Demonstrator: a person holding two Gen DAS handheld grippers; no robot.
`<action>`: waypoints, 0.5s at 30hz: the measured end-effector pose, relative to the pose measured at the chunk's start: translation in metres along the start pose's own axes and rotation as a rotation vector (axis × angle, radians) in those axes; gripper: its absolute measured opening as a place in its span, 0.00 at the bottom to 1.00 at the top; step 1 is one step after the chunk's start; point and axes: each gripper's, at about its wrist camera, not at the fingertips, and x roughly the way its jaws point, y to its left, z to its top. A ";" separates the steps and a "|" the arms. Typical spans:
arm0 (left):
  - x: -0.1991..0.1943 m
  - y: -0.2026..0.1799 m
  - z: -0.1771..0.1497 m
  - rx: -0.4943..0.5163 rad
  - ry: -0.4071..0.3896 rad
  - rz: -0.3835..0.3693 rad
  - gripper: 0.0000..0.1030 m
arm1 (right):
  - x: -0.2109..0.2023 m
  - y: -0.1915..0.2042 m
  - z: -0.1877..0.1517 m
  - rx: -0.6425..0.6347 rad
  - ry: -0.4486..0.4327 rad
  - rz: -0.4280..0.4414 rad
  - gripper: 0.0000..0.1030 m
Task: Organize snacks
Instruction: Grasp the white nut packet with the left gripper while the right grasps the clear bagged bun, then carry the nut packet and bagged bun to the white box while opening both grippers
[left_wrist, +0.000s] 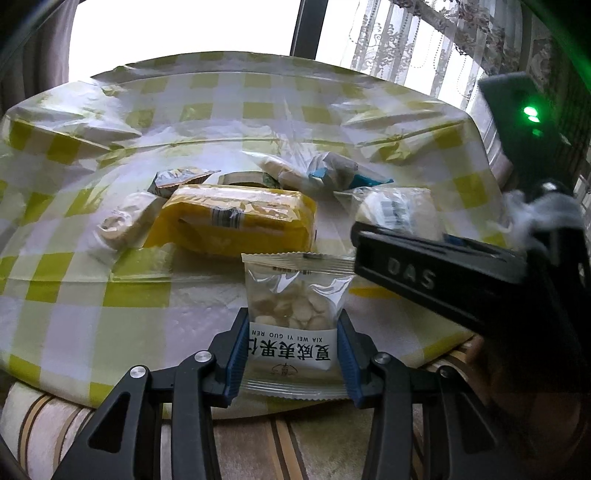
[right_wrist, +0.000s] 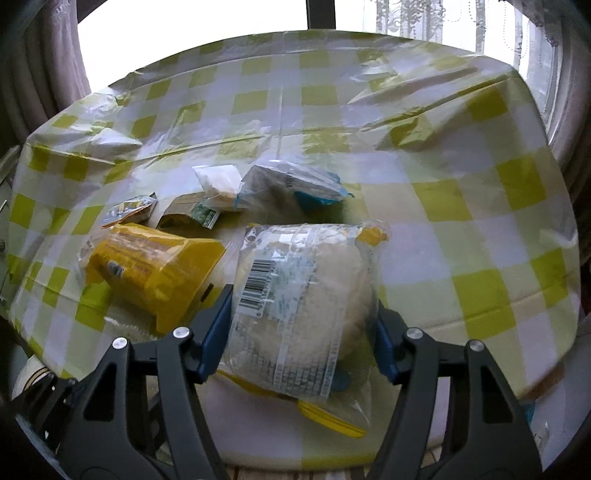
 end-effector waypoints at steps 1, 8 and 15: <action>-0.001 -0.001 -0.001 -0.001 -0.001 0.000 0.43 | -0.003 0.000 -0.002 0.001 -0.003 -0.001 0.67; -0.008 -0.007 -0.004 0.003 -0.003 -0.004 0.43 | -0.027 -0.007 -0.018 0.015 -0.015 -0.003 0.67; -0.017 -0.016 -0.008 0.011 -0.011 -0.006 0.43 | -0.048 -0.017 -0.033 0.033 -0.022 -0.011 0.66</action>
